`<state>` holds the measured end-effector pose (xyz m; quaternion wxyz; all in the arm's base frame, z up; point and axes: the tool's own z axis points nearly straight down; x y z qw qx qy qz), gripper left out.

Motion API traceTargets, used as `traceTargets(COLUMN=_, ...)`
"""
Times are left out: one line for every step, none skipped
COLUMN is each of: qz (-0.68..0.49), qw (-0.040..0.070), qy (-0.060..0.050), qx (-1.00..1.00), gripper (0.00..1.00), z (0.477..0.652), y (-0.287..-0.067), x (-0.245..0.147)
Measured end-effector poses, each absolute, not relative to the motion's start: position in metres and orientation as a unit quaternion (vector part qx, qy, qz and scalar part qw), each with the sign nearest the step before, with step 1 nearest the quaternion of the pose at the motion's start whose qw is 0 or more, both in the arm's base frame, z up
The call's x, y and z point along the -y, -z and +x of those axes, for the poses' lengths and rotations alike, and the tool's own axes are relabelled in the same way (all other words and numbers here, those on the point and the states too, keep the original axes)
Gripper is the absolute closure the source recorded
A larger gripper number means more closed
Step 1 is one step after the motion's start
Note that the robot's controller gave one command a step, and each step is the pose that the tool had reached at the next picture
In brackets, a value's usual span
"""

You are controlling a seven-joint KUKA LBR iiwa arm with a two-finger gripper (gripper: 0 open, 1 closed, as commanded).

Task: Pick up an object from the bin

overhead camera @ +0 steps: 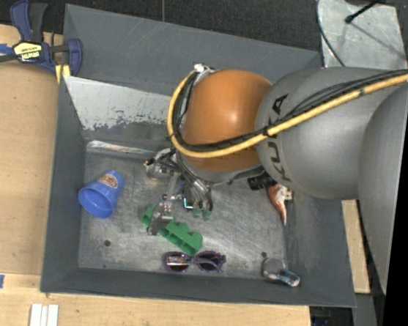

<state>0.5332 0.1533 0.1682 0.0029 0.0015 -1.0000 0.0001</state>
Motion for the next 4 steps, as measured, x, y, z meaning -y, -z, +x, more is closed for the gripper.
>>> traceTargets(qz=0.0, qw=-0.001, qy=0.001, qx=1.0, gripper=0.0, z=0.535, y=-0.173, x=-0.153)
traceTargets(qz=0.014, qw=-0.004, qy=0.001, qx=1.0, gripper=0.0, z=0.545, y=-0.109, x=-0.111)
traceTargets(qz=-0.042, qw=0.0, qy=0.0, qx=0.999, gripper=0.0, z=0.543, y=-0.086, x=-0.096)
traceTargets(qz=-0.054, qw=0.0, qy=0.0, qx=0.999, gripper=0.0, z=0.529, y=-0.099, x=-0.086)
